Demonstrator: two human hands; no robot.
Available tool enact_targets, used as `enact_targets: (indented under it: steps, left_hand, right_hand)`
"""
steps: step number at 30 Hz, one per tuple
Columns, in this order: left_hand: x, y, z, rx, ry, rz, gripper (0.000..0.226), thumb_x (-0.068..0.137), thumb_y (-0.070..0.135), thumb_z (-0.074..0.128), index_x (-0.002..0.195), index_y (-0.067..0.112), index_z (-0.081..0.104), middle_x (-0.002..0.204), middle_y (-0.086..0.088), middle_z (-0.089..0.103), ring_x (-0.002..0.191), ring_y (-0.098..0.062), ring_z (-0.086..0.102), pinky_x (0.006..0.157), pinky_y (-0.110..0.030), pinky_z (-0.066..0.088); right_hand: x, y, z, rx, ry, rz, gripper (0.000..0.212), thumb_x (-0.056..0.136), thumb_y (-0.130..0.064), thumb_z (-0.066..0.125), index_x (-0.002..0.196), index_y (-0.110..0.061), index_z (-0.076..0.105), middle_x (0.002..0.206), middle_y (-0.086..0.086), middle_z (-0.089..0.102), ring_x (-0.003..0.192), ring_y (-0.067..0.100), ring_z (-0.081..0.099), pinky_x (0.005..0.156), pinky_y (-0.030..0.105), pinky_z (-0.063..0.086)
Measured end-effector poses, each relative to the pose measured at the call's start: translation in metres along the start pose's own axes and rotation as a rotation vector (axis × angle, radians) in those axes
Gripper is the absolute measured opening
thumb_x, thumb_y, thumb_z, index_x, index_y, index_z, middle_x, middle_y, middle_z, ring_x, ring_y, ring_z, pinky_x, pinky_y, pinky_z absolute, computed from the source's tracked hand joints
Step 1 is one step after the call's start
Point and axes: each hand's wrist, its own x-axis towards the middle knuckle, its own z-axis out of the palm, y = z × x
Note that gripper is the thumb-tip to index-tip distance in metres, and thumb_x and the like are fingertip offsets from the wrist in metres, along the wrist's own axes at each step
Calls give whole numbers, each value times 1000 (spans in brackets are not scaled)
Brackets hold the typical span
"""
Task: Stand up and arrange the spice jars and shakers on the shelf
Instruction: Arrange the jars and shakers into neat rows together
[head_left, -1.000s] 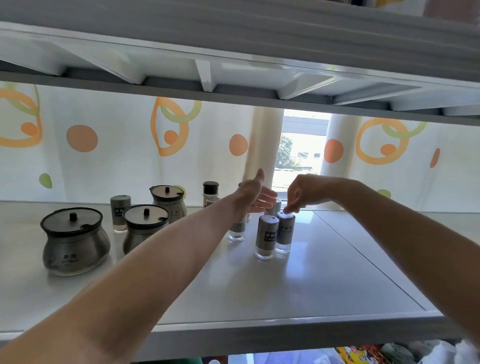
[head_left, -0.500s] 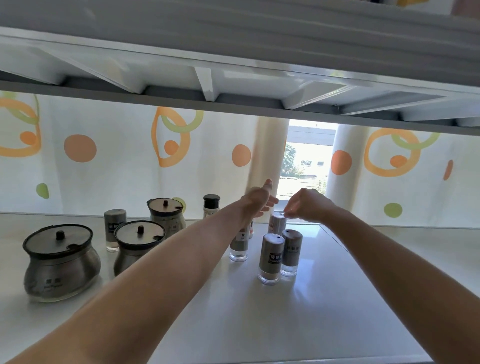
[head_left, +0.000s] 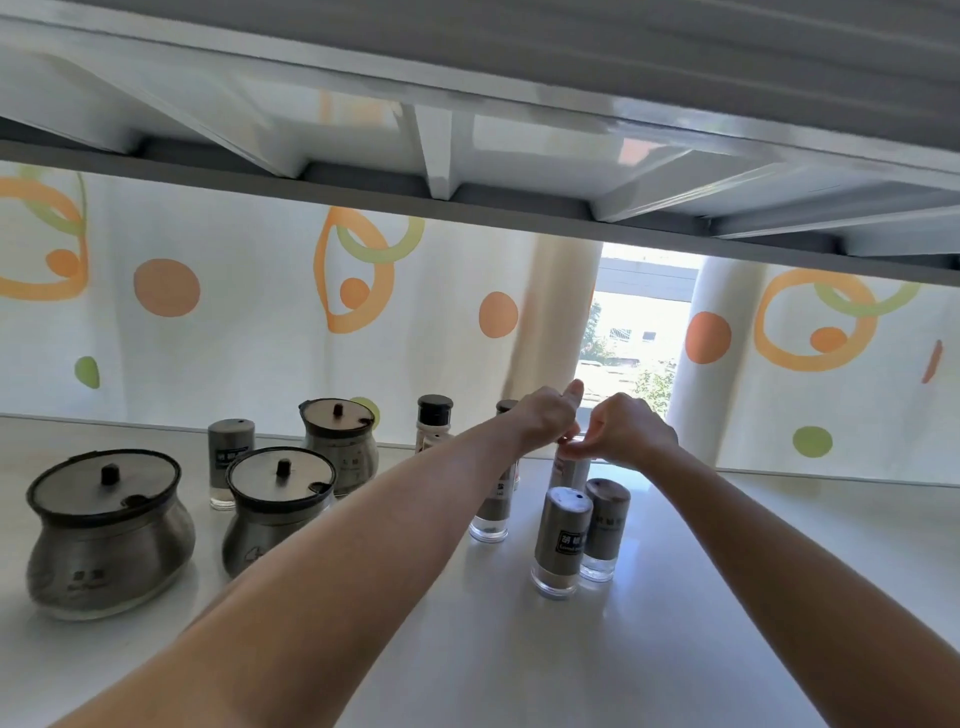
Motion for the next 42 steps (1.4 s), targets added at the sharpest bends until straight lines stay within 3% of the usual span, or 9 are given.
enact_targets:
  steps: [3, 7, 8, 12, 17, 22, 25, 31, 42]
  left_hand:
    - [3, 0, 1, 1, 5, 25, 65, 102, 41, 21, 114, -9, 61, 110, -19, 66, 87, -21, 53, 85, -33, 39]
    - [5, 1, 3, 13, -2, 44, 65, 102, 40, 22, 111, -10, 61, 100, -20, 66, 87, -25, 58, 87, -36, 44]
    - [5, 1, 3, 14, -2, 48, 65, 102, 40, 22, 111, -11, 61, 104, -22, 66, 87, -25, 58, 87, -36, 44]
    - [6, -1, 6, 27, -20, 59, 66, 102, 40, 22, 115, -13, 59, 116, -25, 65, 89, -26, 58, 93, -38, 45]
    - [8, -5, 7, 80, -25, 52, 65, 101, 43, 23, 123, -10, 55, 123, -23, 61, 111, -33, 58, 95, -37, 41]
    - [8, -9, -2, 171, -21, 42, 65, 100, 45, 24, 121, -5, 59, 122, -20, 62, 113, -33, 56, 96, -36, 41]
    - [7, -13, -9, 199, -3, 39, 62, 100, 45, 27, 118, -5, 59, 120, -22, 61, 111, -35, 57, 101, -44, 43]
    - [6, -17, -16, 225, 23, 43, 56, 100, 43, 33, 116, -2, 61, 118, -20, 61, 107, -33, 58, 94, -40, 45]
    - [4, -19, -12, 82, 29, 8, 59, 99, 45, 29, 124, -3, 51, 124, -23, 58, 116, -37, 54, 105, -48, 41]
  right_hand:
    - [2, 5, -8, 43, -88, -54, 27, 61, -36, 83, 64, -16, 65, 72, 2, 68, 70, 18, 61, 64, 29, 44]
    - [2, 10, -18, 70, -201, -89, 13, 69, -15, 79, 79, -9, 73, 73, 2, 66, 70, 14, 58, 63, 23, 43]
    - [2, 10, -19, 49, -207, -98, 8, 70, -15, 79, 72, -15, 71, 69, -2, 64, 68, 12, 56, 61, 21, 41]
    - [1, 9, -20, -20, -215, -115, 28, 71, -21, 77, 54, -32, 58, 59, -11, 57, 58, 4, 49, 56, 19, 35]
    - [-1, 11, -13, 105, -125, -98, 10, 66, -18, 81, 69, -15, 71, 63, -2, 64, 59, 10, 55, 55, 20, 42]
    - [-2, 4, -5, 304, -142, -54, 23, 69, -6, 79, 90, -1, 72, 89, 17, 72, 71, 19, 61, 67, 28, 54]
    - [-2, -2, -3, 349, -168, -62, 26, 69, -5, 78, 93, 0, 71, 94, 18, 72, 85, 25, 66, 78, 35, 57]
    - [-4, -8, -4, 374, -208, -76, 28, 69, -5, 79, 95, -1, 71, 96, 18, 72, 97, 32, 67, 83, 36, 57]
    - [-2, -12, -10, 355, -210, -58, 33, 69, -7, 80, 99, -8, 67, 96, 13, 71, 86, 21, 67, 72, 26, 55]
